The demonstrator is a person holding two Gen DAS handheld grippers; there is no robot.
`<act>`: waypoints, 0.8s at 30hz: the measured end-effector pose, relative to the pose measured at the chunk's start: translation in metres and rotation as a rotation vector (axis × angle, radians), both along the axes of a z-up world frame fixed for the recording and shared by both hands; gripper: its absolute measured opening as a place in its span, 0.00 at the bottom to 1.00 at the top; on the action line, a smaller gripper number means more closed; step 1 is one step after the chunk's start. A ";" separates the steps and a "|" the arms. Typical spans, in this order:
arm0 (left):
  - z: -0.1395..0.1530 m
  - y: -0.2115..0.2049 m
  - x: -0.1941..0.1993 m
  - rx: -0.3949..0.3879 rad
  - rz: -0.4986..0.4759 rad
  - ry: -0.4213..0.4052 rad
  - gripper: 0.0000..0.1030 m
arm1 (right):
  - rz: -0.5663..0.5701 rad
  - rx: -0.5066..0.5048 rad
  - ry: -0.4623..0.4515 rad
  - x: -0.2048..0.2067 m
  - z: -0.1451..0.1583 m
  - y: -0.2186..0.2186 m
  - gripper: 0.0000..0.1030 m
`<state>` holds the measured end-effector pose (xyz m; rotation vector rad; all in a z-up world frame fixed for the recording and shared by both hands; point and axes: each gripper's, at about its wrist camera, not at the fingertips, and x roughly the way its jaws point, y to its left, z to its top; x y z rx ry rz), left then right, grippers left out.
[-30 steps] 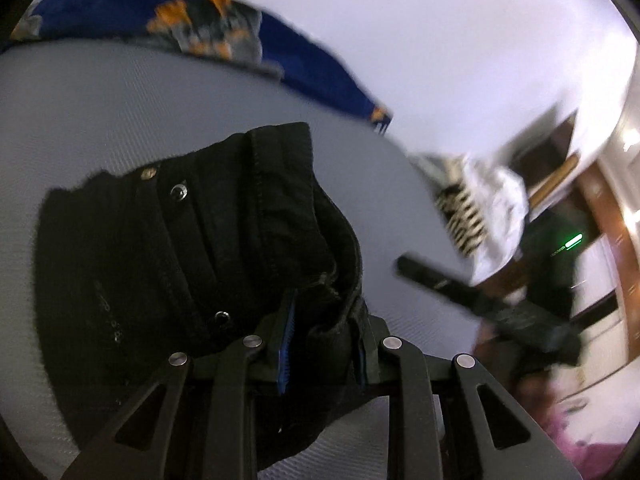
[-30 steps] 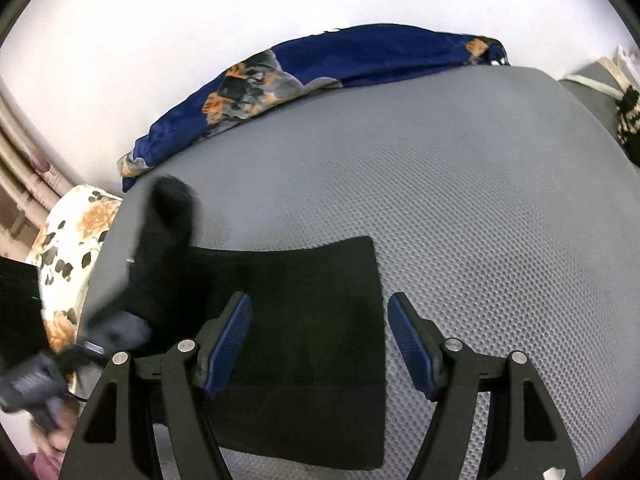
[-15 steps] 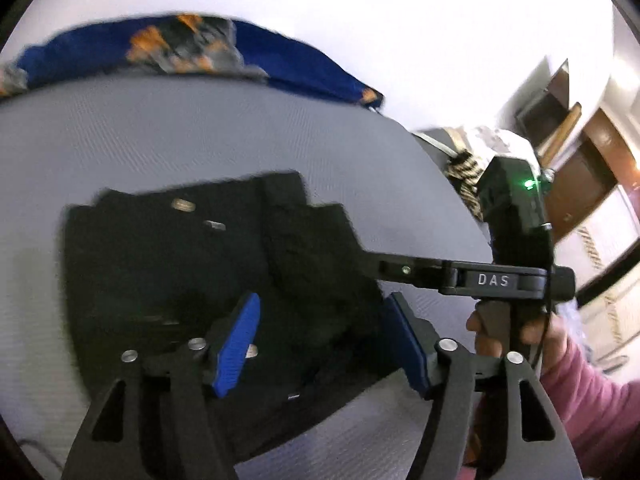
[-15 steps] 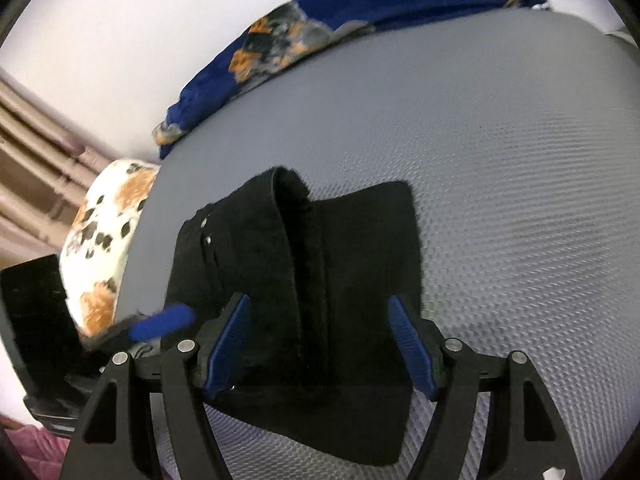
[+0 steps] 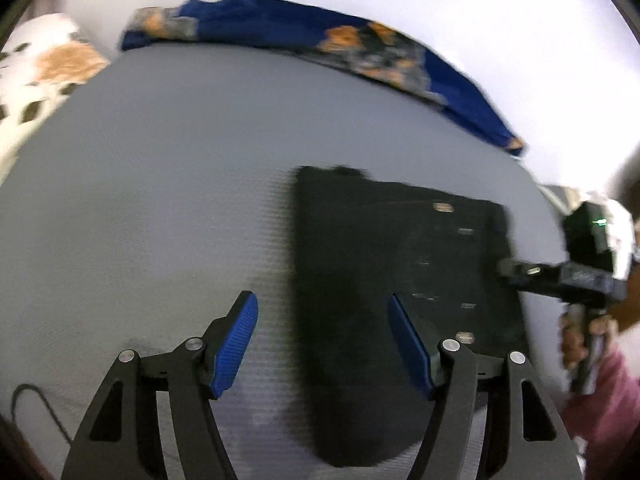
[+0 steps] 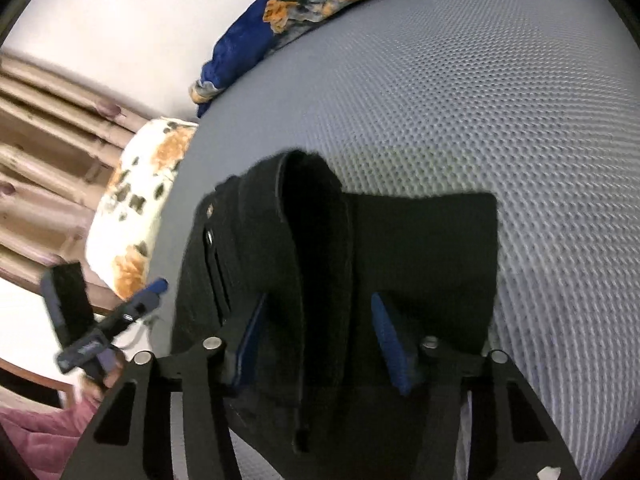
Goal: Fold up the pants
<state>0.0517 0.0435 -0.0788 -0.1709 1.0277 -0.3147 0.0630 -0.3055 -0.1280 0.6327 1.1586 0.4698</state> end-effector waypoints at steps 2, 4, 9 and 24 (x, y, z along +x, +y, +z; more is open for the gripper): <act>-0.008 0.008 0.001 0.042 0.033 0.010 0.66 | 0.009 0.072 0.014 0.010 -0.008 -0.001 0.38; -0.015 0.014 0.003 0.053 0.057 0.031 0.66 | 0.015 0.137 0.023 0.017 -0.015 -0.001 0.31; -0.024 0.016 0.009 0.046 0.081 0.057 0.66 | -0.026 0.157 0.030 0.018 -0.013 0.002 0.20; 0.007 -0.004 0.018 -0.058 -0.007 -0.026 0.66 | -0.272 -0.060 -0.037 -0.045 0.069 -0.020 0.10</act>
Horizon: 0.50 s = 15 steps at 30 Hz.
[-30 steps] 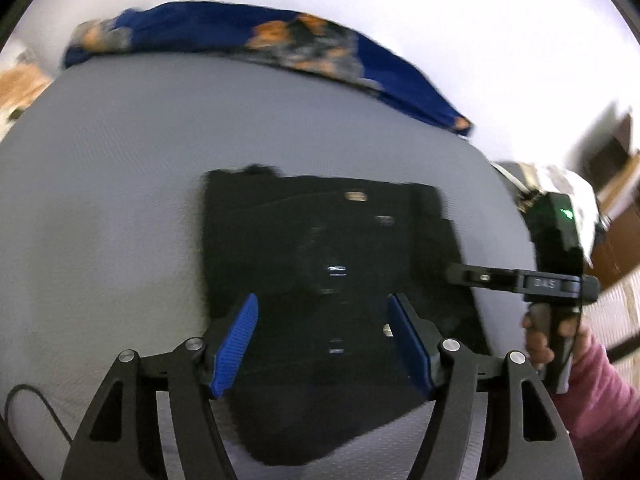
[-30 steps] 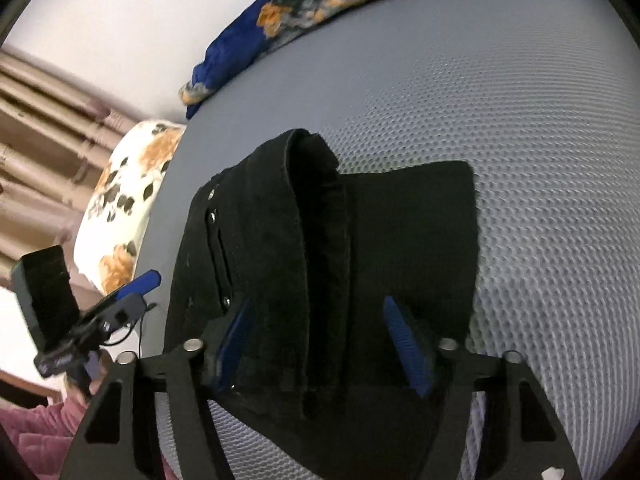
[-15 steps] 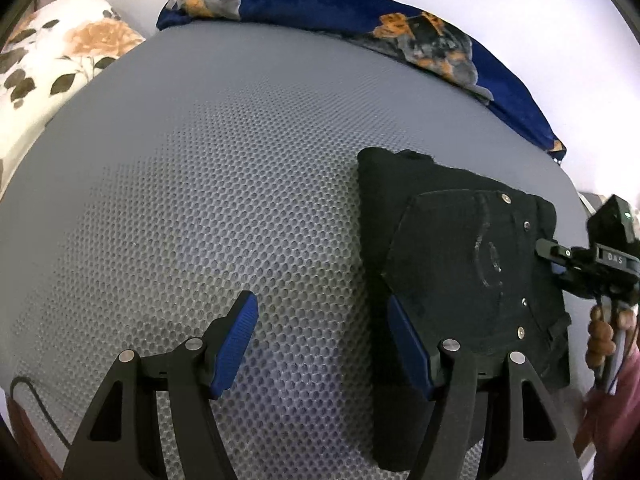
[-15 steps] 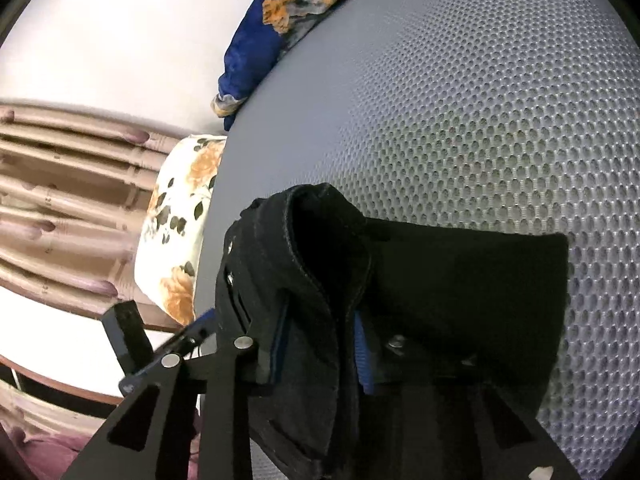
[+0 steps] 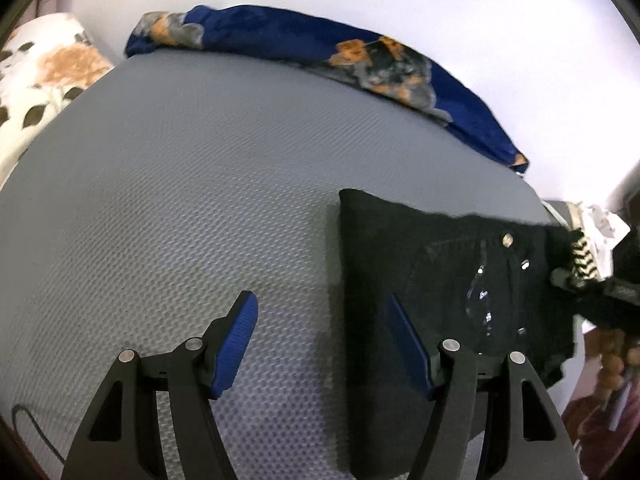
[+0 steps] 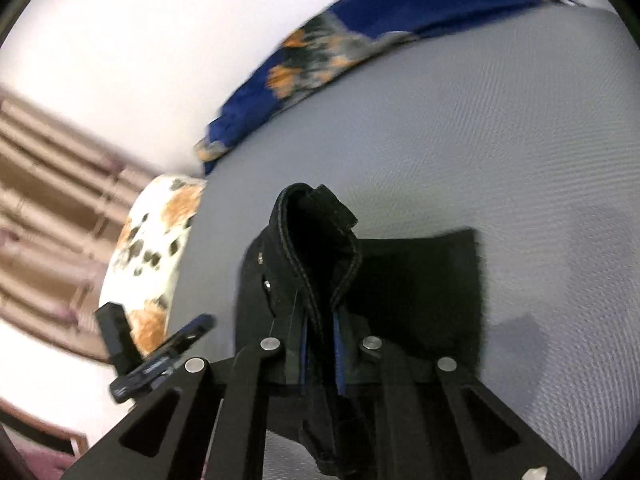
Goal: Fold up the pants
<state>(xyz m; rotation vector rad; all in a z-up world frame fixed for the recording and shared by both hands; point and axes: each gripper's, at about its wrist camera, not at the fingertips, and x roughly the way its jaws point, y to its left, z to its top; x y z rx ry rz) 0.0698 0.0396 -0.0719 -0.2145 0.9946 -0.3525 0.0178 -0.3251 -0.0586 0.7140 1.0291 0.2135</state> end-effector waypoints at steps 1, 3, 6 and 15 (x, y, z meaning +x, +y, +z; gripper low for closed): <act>0.001 -0.002 0.000 -0.007 -0.014 -0.001 0.66 | -0.029 -0.012 0.021 -0.003 -0.008 -0.008 0.10; 0.003 -0.009 -0.001 -0.025 -0.048 0.000 0.66 | -0.059 -0.068 0.079 -0.006 -0.028 -0.017 0.10; 0.004 -0.023 -0.003 -0.024 -0.106 -0.001 0.66 | -0.073 -0.096 0.108 -0.004 -0.052 -0.020 0.14; 0.007 -0.077 -0.018 0.028 -0.320 -0.037 0.66 | -0.085 -0.169 0.115 -0.012 -0.034 -0.012 0.30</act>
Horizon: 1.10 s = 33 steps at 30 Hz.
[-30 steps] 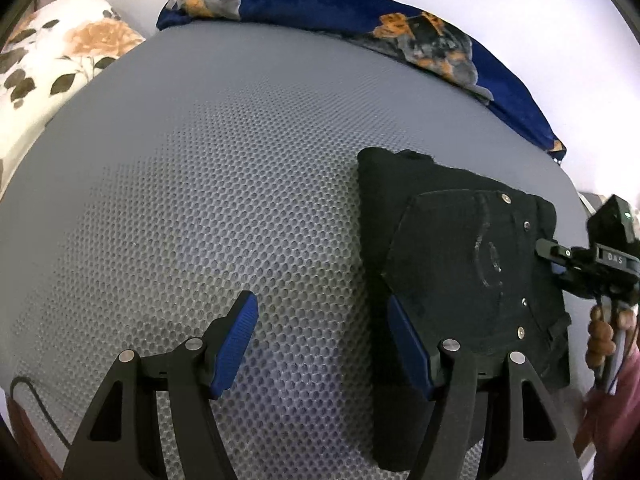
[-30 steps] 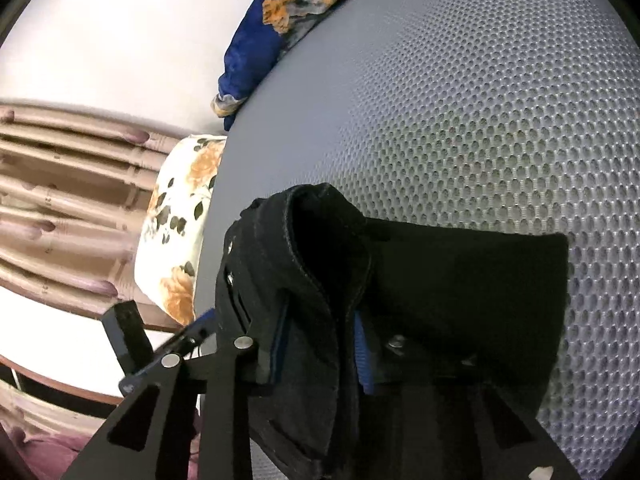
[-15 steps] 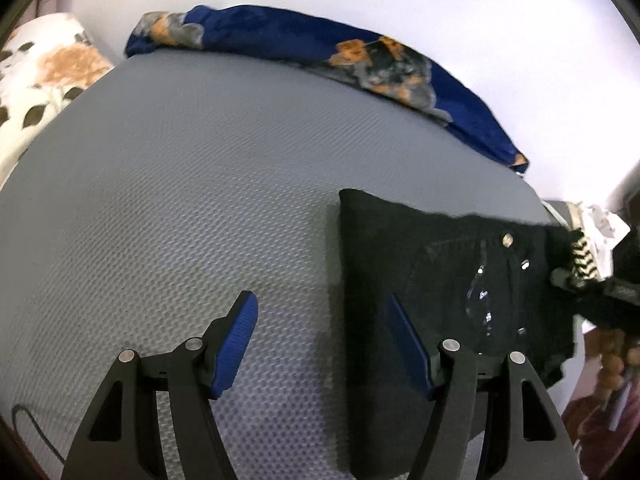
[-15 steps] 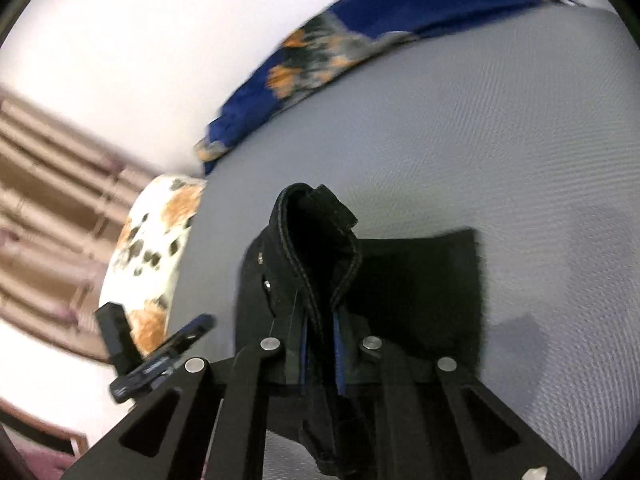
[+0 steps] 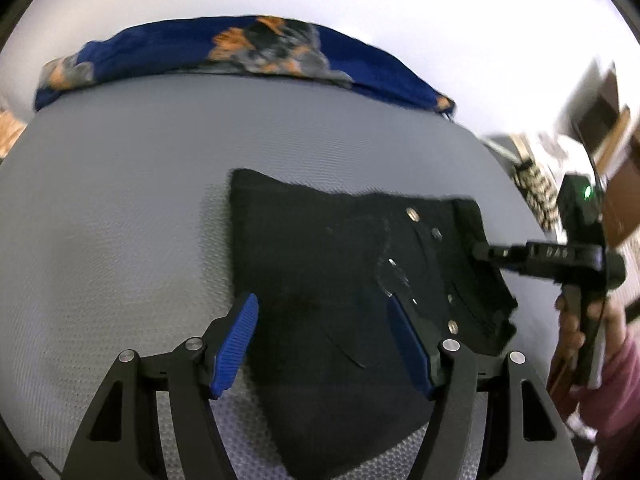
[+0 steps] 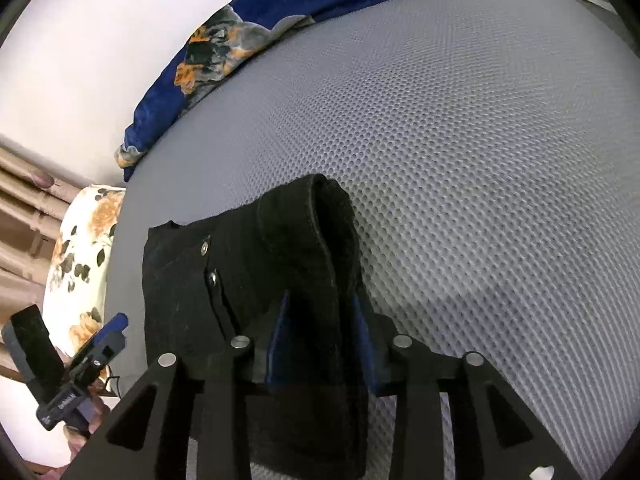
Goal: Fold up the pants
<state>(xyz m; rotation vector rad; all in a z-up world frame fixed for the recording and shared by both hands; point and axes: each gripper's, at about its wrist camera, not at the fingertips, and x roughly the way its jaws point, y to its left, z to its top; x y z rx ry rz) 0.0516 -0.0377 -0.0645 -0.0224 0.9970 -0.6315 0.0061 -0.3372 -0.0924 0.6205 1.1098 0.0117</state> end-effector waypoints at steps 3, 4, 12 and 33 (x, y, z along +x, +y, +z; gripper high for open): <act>-0.007 -0.012 -0.009 0.027 -0.058 0.011 0.66 | -0.009 0.001 0.005 -0.020 0.001 -0.004 0.30; -0.010 -0.016 -0.012 0.038 -0.075 0.015 0.66 | -0.008 0.006 0.004 -0.026 0.002 -0.004 0.29; -0.028 -0.030 -0.031 0.098 -0.124 0.028 0.66 | 0.003 -0.067 -0.016 -0.051 0.010 0.014 0.10; -0.040 -0.037 -0.036 0.189 -0.115 0.084 0.60 | 0.044 -0.151 0.030 -0.069 0.006 0.031 0.10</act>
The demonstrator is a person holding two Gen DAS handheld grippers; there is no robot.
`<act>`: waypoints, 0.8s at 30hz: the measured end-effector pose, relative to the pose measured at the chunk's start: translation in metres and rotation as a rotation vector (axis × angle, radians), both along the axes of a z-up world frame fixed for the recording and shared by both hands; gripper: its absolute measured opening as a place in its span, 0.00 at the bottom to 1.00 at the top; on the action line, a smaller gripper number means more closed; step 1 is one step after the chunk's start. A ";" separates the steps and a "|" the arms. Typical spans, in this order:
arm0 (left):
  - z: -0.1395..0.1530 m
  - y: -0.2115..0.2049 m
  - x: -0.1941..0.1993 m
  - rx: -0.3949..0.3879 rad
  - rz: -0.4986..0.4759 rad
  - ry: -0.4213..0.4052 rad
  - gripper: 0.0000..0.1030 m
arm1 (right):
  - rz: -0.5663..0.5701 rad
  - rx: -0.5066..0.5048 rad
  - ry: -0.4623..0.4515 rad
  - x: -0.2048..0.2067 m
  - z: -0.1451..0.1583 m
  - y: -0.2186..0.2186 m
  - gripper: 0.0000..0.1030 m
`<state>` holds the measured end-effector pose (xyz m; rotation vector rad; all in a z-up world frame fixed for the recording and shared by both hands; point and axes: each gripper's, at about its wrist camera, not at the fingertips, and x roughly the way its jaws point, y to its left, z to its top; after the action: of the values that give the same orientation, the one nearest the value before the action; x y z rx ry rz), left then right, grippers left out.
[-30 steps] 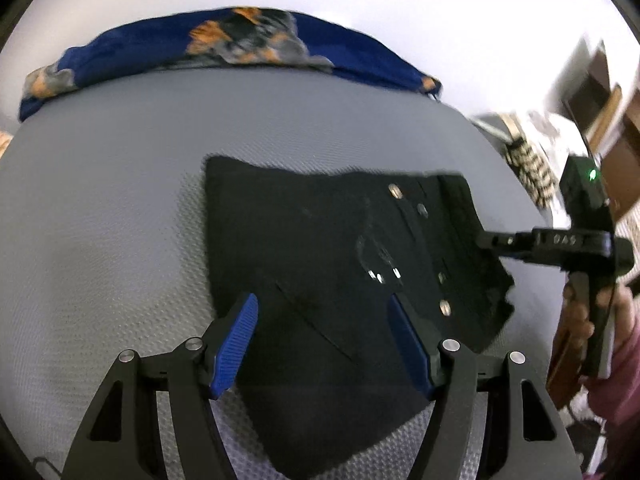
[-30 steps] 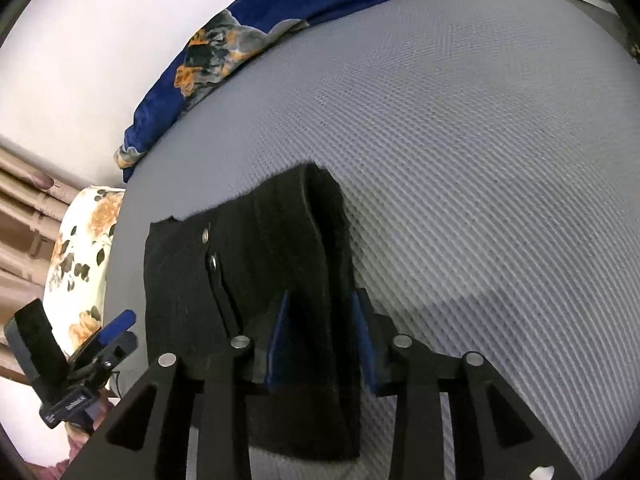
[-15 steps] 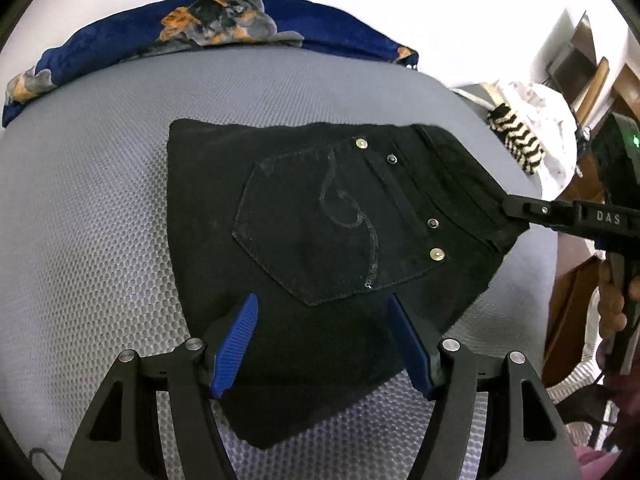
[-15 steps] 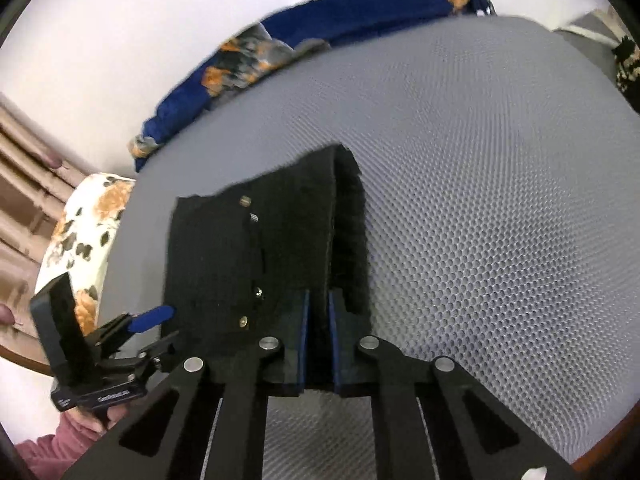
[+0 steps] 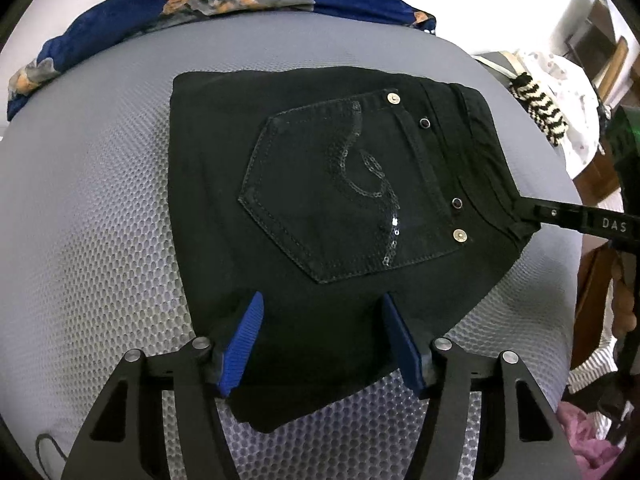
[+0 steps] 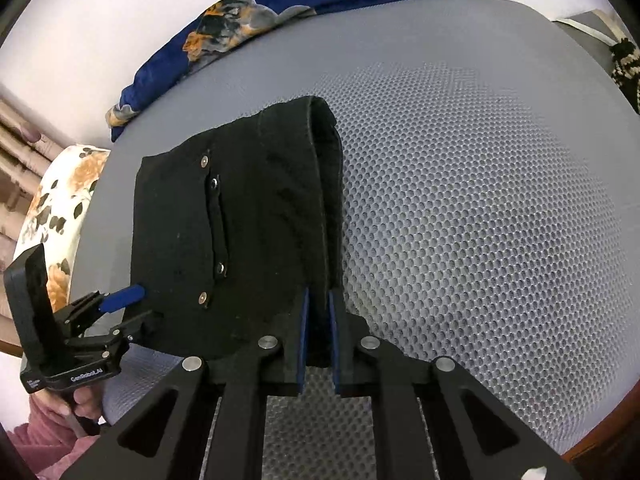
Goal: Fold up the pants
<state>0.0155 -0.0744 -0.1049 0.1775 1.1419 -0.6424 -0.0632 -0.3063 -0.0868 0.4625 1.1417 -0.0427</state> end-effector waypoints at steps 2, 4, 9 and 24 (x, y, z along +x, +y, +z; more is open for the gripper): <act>0.000 -0.003 -0.003 0.008 0.010 -0.011 0.60 | -0.006 0.004 -0.002 0.000 0.000 0.000 0.12; 0.001 -0.003 -0.004 0.010 0.023 -0.019 0.61 | -0.006 0.002 -0.010 0.000 0.000 0.000 0.13; 0.009 0.002 -0.005 0.017 0.064 -0.063 0.61 | -0.017 -0.003 -0.009 0.004 0.002 -0.003 0.21; 0.015 0.021 0.017 0.091 0.175 -0.158 0.61 | 0.004 -0.125 -0.061 0.040 0.022 0.001 0.52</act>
<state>0.0327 -0.0529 -0.0903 0.1996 1.0215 -0.4144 -0.0233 -0.3055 -0.0650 0.3484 1.0732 -0.0952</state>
